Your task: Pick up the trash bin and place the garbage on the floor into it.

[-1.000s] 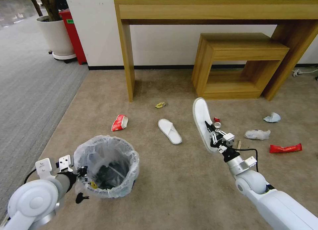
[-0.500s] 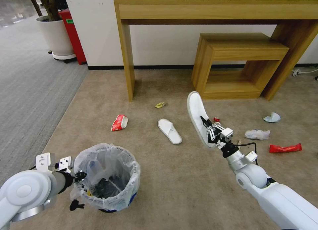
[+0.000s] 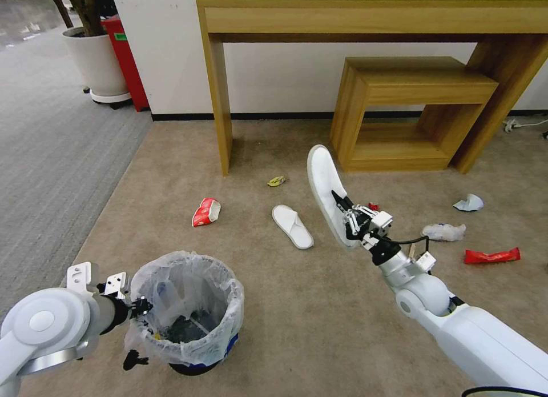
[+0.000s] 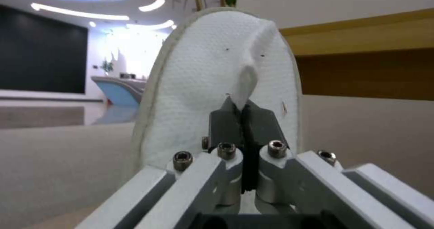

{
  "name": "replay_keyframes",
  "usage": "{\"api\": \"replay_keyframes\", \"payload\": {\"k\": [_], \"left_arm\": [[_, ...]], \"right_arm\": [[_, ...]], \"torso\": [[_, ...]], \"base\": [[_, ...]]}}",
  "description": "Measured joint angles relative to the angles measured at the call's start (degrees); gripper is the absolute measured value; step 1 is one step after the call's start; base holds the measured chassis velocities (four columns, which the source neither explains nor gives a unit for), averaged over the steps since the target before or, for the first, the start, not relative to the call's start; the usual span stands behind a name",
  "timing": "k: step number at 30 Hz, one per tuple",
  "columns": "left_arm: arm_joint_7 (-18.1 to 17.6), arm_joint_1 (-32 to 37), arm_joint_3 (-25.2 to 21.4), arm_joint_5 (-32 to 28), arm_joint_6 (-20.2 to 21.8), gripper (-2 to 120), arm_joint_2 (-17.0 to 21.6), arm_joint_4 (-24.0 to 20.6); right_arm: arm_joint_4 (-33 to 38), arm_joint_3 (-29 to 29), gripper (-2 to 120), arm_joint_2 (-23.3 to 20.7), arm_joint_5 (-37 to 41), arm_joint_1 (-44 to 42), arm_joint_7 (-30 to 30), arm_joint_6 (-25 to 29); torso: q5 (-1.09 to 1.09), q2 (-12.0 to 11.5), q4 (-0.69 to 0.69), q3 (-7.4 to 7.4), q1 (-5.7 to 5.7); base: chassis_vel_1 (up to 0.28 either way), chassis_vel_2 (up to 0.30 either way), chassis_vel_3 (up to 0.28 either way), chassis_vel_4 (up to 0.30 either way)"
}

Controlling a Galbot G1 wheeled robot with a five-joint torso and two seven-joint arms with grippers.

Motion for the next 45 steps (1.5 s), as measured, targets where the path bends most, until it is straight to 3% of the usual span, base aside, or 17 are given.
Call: {"api": "replay_keyframes", "payload": {"k": [19, 32, 45], "left_arm": [[1.51, -12.15, 10.68, -0.87, 0.24, 0, -0.02, 3.68], [3.06, -12.54, 10.31, 0.84, 0.24, 0, -1.49, 4.9], [3.11, -12.06, 8.97, 0.51, 0.21, 0, -1.34, 3.77]], "right_arm": [[-0.24, -17.28, 0, 6.0, 4.74, 15.22, 3.22, -1.01], [-0.9, -29.58, 0, 11.11, 6.43, 21.77, 6.6, -1.8], [-3.17, -37.25, 0, 17.32, 6.63, 26.54, 8.07, -1.88]], "torso": [[0.0, 0.0, -0.01, 0.01, 0.0], [0.0, 0.0, 0.0, 0.01, 0.0], [0.0, 0.0, 0.0, 0.0, -0.01]], "base": [[0.0, 0.0, 0.0, 0.0], [0.0, 0.0, 0.0, 0.0], [0.0, 0.0, 0.0, 0.0]]}}
